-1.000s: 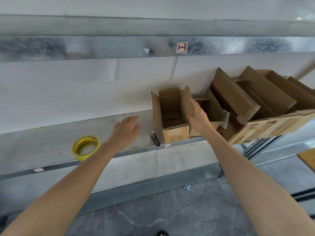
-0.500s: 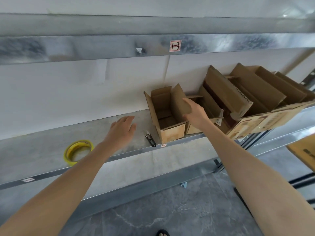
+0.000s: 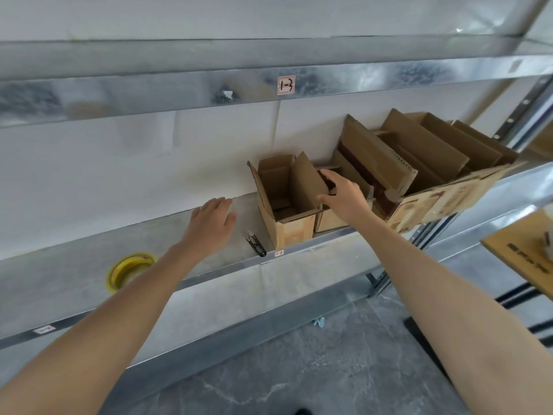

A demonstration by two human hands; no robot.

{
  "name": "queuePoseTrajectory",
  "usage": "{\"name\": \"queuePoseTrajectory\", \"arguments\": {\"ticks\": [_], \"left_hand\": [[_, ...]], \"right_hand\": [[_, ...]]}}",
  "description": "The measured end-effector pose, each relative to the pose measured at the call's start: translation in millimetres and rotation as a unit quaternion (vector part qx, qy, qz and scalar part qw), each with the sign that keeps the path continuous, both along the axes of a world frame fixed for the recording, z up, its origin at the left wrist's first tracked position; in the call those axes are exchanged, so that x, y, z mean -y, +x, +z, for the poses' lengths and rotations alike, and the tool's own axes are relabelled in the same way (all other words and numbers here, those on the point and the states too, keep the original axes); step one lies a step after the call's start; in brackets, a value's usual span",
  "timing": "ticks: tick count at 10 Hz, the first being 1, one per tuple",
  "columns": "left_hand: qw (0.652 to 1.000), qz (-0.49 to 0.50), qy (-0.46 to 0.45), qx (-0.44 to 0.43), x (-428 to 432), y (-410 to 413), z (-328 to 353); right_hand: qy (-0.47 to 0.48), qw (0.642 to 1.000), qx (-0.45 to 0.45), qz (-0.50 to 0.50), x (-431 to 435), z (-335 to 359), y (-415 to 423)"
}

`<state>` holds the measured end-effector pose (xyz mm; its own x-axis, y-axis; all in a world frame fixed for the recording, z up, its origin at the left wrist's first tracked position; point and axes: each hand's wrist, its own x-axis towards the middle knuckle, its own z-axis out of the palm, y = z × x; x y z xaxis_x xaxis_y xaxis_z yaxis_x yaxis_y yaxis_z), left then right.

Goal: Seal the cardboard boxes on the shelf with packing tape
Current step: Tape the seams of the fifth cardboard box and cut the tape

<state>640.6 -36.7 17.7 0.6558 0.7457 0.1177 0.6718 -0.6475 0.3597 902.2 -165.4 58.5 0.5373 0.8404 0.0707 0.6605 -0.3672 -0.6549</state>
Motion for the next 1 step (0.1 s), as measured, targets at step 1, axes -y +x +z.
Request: {"name": "queuePoseTrajectory", "arguments": {"ticks": [1], "left_hand": [[1.0,0.006,0.013,0.014,8.5,2.4,7.4]], "right_hand": [[0.015,1.0,0.016,0.007,8.3,6.8,-3.5]]}}
